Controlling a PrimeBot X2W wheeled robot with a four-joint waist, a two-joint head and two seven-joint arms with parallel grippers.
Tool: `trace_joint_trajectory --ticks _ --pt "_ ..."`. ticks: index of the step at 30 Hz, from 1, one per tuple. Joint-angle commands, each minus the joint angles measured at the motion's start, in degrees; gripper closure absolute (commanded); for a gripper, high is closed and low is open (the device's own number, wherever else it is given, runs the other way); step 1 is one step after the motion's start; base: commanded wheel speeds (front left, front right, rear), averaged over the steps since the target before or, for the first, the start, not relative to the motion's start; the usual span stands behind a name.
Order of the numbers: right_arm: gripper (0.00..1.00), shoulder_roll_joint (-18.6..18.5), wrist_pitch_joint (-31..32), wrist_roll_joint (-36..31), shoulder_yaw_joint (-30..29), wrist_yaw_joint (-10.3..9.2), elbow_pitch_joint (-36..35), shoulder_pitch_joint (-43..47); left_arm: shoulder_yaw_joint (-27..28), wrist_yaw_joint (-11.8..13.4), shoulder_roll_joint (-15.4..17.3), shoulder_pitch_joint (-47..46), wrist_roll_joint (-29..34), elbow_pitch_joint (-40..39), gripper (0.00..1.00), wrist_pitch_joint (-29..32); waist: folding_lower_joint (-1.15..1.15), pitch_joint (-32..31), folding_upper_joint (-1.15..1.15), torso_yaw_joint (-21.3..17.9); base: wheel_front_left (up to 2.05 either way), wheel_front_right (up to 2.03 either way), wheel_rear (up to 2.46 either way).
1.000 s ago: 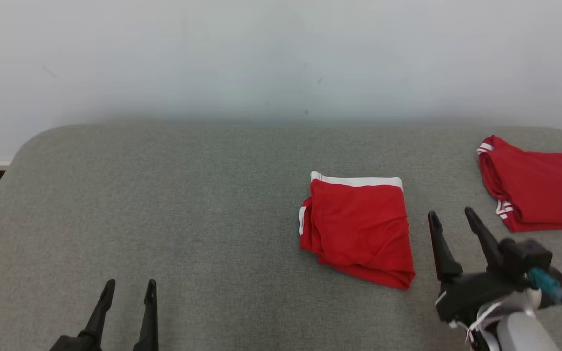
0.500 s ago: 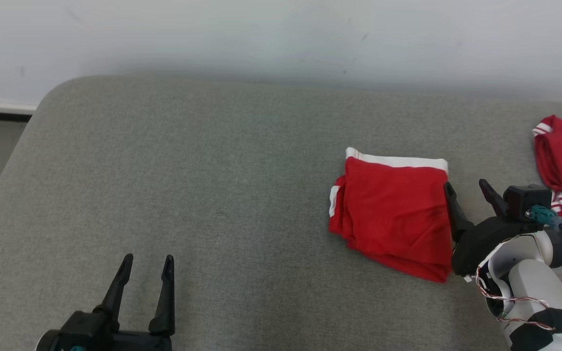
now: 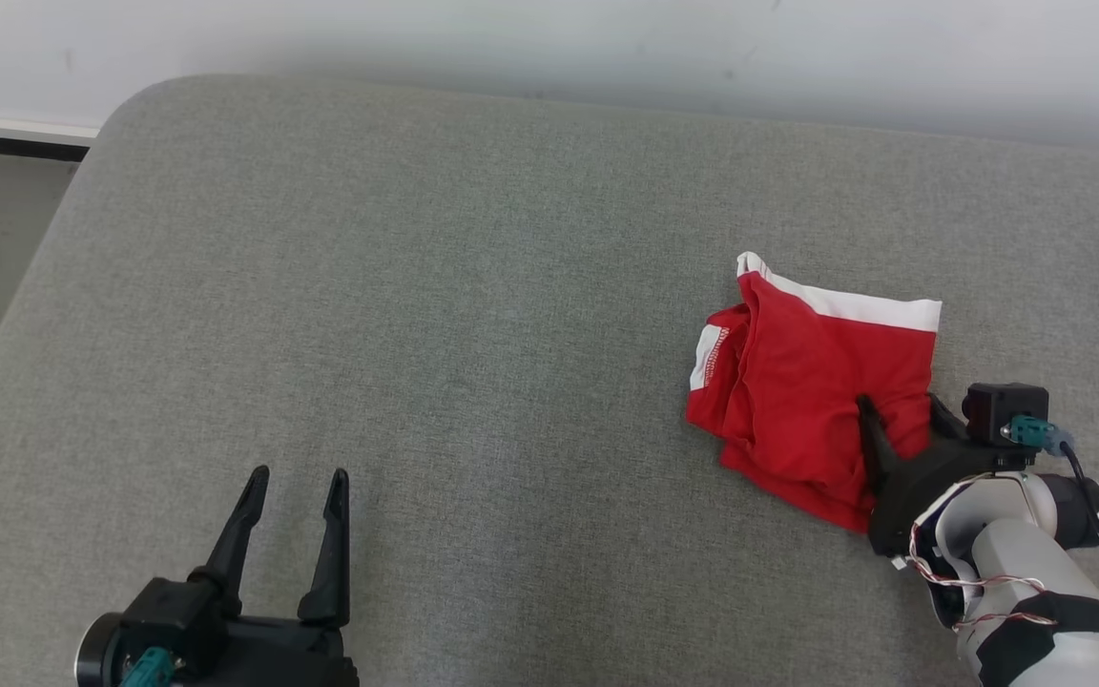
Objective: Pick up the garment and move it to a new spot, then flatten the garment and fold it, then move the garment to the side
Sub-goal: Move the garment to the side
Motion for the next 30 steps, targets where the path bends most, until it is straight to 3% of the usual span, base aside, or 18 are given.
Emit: trace_joint_trajectory --ticks 1,2,3,4,14,23,30 --pt "0.31 0.4 0.4 0.8 0.9 -0.14 1.6 0.2 0.1 0.0 -0.1 -0.9 0.2 0.2 0.0 0.0 -0.01 0.3 -0.01 -0.1 0.0 0.0 0.0" --pt "0.54 0.5 0.1 1.0 1.3 -0.14 2.1 -0.1 0.1 0.0 -0.1 -1.0 0.2 0.3 0.0 0.0 -0.01 0.3 -0.01 -0.2 0.0 0.0 0.0" --pt "0.92 0.4 -0.5 1.1 1.8 -0.14 2.5 -0.7 0.2 -0.1 -0.1 -1.1 0.3 0.3 0.0 0.0 -0.01 0.3 -0.01 -0.3 0.0 0.0 0.0" --pt "1.0 0.4 -0.9 1.3 2.2 -0.14 2.7 -1.2 0.2 -0.1 -0.1 -1.1 0.3 0.4 0.0 0.0 -0.01 0.3 -0.01 -0.6 0.0 0.0 0.0" --pt "1.0 -5.7 0.5 2.6 11.7 -0.14 1.2 -8.3 -0.2 -0.4 -0.1 -3.0 1.3 -0.7 0.0 0.0 -0.01 3.6 -0.01 -4.8 0.0 0.0 0.0" --pt "1.0 -17.5 5.7 7.5 21.4 -0.14 -8.0 -17.0 -1.1 -0.7 0.3 -9.3 2.0 -3.7 0.0 0.0 -0.01 13.6 -0.01 -10.5 0.0 0.0 0.0" --pt "1.0 -26.1 8.5 11.1 24.8 -0.14 -14.1 -22.6 -1.4 -0.9 1.7 -11.9 3.0 -5.3 0.0 0.0 -0.01 18.9 -0.01 -14.7 0.0 0.0 0.0"
